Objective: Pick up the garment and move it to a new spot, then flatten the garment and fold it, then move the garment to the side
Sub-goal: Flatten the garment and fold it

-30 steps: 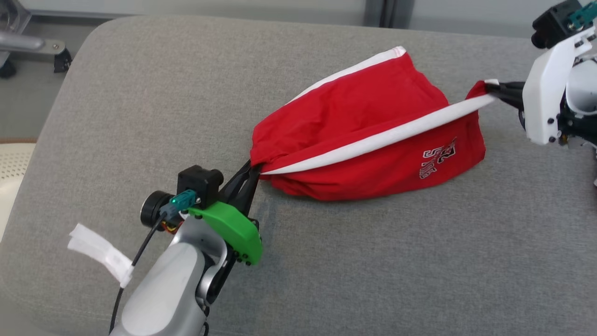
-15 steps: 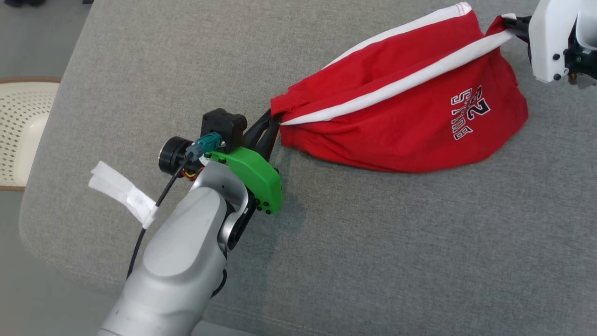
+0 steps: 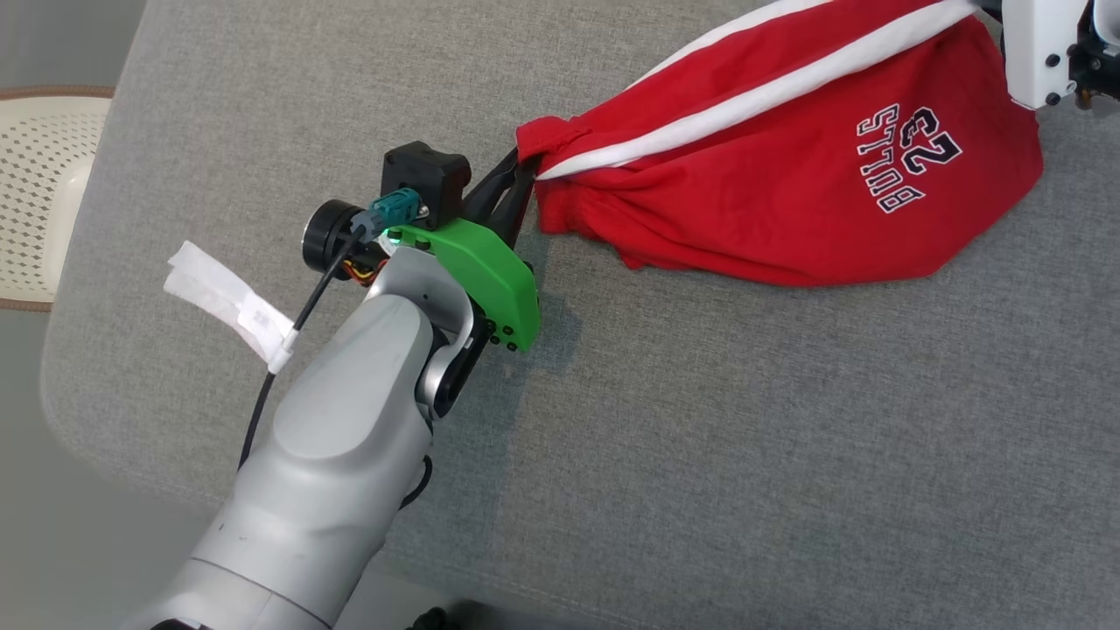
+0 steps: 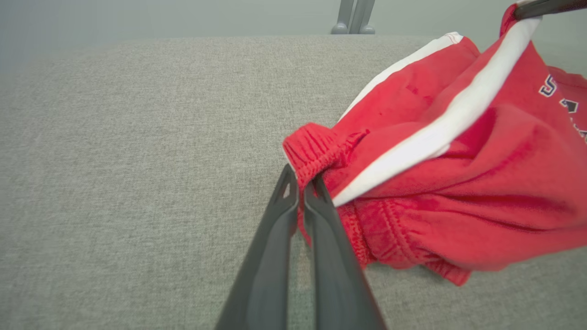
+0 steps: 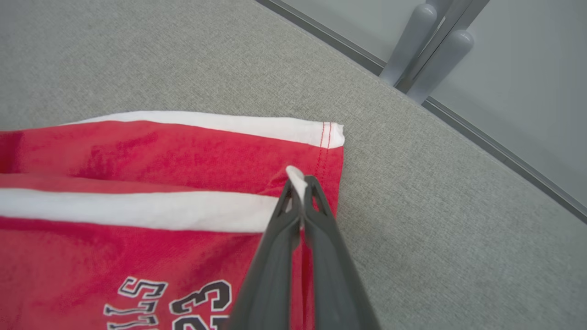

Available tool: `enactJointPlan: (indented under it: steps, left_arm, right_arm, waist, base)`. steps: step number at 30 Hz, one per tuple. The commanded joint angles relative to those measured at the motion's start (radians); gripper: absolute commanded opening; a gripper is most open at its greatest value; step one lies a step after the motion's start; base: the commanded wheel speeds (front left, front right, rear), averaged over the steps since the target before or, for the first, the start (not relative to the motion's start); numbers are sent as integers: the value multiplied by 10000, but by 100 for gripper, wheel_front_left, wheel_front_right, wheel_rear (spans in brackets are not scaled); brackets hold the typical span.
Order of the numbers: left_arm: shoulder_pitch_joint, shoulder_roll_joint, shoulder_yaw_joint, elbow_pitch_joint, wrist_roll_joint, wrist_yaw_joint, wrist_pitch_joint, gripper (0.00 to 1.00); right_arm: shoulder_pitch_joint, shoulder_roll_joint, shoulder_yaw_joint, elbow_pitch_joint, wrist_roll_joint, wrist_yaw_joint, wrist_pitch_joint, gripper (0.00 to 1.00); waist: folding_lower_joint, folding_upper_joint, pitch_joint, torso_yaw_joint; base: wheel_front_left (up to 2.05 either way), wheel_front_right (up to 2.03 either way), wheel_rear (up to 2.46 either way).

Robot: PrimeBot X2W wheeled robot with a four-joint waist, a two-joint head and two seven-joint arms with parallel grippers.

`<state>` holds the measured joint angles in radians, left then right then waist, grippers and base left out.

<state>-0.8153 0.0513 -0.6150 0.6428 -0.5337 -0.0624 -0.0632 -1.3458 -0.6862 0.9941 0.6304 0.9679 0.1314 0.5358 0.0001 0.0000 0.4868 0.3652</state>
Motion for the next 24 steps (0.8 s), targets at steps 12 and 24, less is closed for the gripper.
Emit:
enactJointPlan:
  steps: [12,24]
  left_arm:
    - [-745,3,-554,82,-857,568,-966,100]
    - [-1305,5,-862,652,-1637,885,-1459,100]
  right_arm:
    - [-682,142,356,851,265,-15,-1115,0]
    - [-1258,185,936,1427,332,-15,-1481,100]
  waist:
    - [-1,0,358,291]
    - [-1,0,612,463]
  base:
    - [0,0,0]
    - [0,0,0]
